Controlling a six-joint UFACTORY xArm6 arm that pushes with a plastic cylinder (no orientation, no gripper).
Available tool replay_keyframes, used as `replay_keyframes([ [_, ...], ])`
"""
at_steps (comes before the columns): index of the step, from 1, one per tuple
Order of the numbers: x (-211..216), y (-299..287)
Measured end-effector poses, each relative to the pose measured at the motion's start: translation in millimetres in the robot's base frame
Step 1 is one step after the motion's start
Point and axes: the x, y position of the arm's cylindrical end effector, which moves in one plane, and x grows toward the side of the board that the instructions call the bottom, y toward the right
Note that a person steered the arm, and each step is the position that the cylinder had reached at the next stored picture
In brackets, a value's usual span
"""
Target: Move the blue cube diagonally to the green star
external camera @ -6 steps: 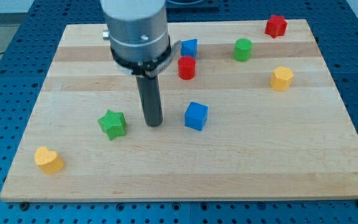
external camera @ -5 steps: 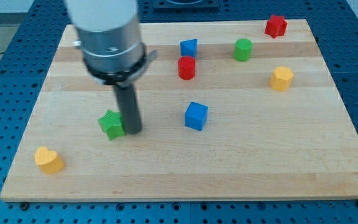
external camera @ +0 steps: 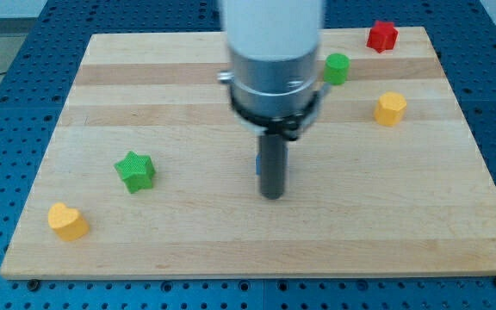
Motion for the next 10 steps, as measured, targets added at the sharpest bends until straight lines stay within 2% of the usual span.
replay_keyframes([
  [2, -42.7, -4.8],
  [3, -50.9, 20.1],
  [4, -65.6, -11.2],
  [5, -62.3, -68.1],
  [6, -59.5, -36.5],
  [7, -28.4, -46.1],
  [8, -24.0, -84.3],
  [9, -54.5, -96.1],
  [10, -61.0, -96.1],
])
